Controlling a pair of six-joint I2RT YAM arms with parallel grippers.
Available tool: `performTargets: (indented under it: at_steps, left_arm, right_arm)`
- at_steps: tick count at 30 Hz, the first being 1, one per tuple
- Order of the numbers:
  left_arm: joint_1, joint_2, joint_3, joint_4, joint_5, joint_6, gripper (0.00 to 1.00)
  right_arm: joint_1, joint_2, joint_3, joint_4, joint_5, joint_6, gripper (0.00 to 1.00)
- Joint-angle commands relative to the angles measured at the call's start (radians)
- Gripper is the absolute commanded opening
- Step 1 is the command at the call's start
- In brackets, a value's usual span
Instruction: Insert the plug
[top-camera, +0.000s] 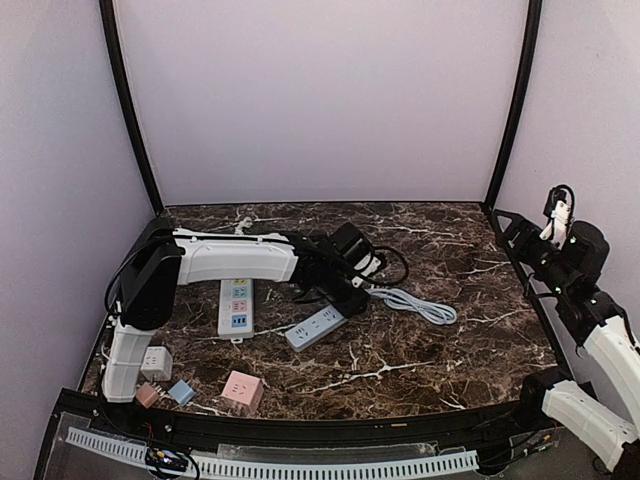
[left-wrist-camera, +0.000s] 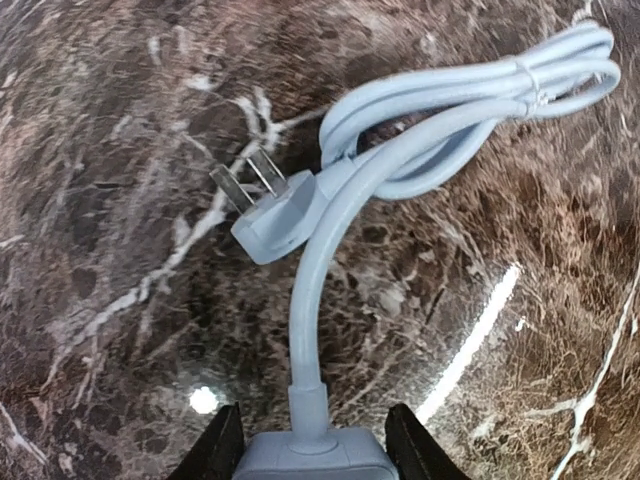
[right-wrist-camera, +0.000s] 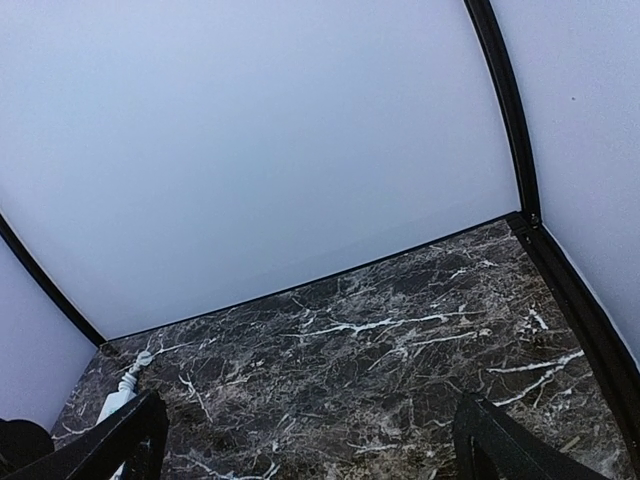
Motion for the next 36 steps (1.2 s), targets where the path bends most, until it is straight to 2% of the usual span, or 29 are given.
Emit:
performTargets:
  at_steps: [1, 7, 9, 11, 13, 14, 15, 16, 17, 18, 19, 21, 25, 36]
  left_arm:
    - [-0.061, 0.054, -0.005, 0.001, 0.023, 0.113, 0.21]
    - [-0.079, 0.116, 0.034, 0.001, 0.032, 0.186, 0.23]
    - [-0.079, 0.121, 0.036, -0.001, 0.029, 0.207, 0.26]
    - [-0.08, 0.121, 0.04, -0.008, 0.02, 0.215, 0.33]
    - [-0.079, 0.118, 0.046, -0.015, 0.005, 0.204, 0.44]
    - [-0.08, 0.116, 0.047, -0.018, -0.002, 0.199, 0.56]
    - [-0.08, 0.109, 0.045, -0.018, -0.016, 0.188, 0.62]
    - [-0.083, 0.104, 0.043, -0.018, -0.024, 0.183, 0.75]
    - [-0.083, 0.093, 0.04, -0.017, -0.038, 0.17, 0.82]
    - [-0.084, 0.086, 0.038, -0.017, -0.045, 0.163, 0.94]
    - [-0.087, 0.073, 0.038, -0.017, -0.075, 0.142, 0.98]
    - [-0.087, 0.05, 0.039, -0.016, -0.129, 0.102, 0.99]
    - [-0.094, -0.025, 0.009, -0.025, -0.145, 0.001, 0.99]
    - [-0.174, -0.342, -0.307, -0.034, -0.31, -0.223, 0.99]
  right_arm:
    - [0.002, 0.011, 0.01, 0.023, -0.023, -0.007, 0.99]
    - [0.003, 0.023, 0.012, 0.025, -0.037, -0.007, 0.99]
    - [0.003, 0.025, 0.012, 0.025, -0.038, -0.007, 0.99]
    - [0.003, 0.026, 0.014, 0.026, -0.039, -0.007, 0.99]
    - [0.003, 0.028, 0.013, 0.027, -0.041, -0.006, 0.99]
    - [0.003, 0.03, 0.012, 0.028, -0.042, -0.007, 0.99]
    - [0.003, 0.031, 0.012, 0.027, -0.043, -0.007, 0.99]
    - [0.003, 0.033, 0.012, 0.029, -0.044, -0.006, 0.99]
    - [0.003, 0.032, 0.014, 0.029, -0.045, -0.007, 0.99]
    - [0.003, 0.034, 0.014, 0.03, -0.046, -0.007, 0.99]
    - [0.002, 0.034, 0.013, 0.03, -0.047, -0.008, 0.99]
    - [0.003, 0.033, 0.013, 0.029, -0.047, -0.008, 0.99]
    - [0.003, 0.029, 0.013, 0.028, -0.043, -0.011, 0.99]
    - [0.003, 0.027, 0.013, 0.023, -0.054, -0.007, 0.99]
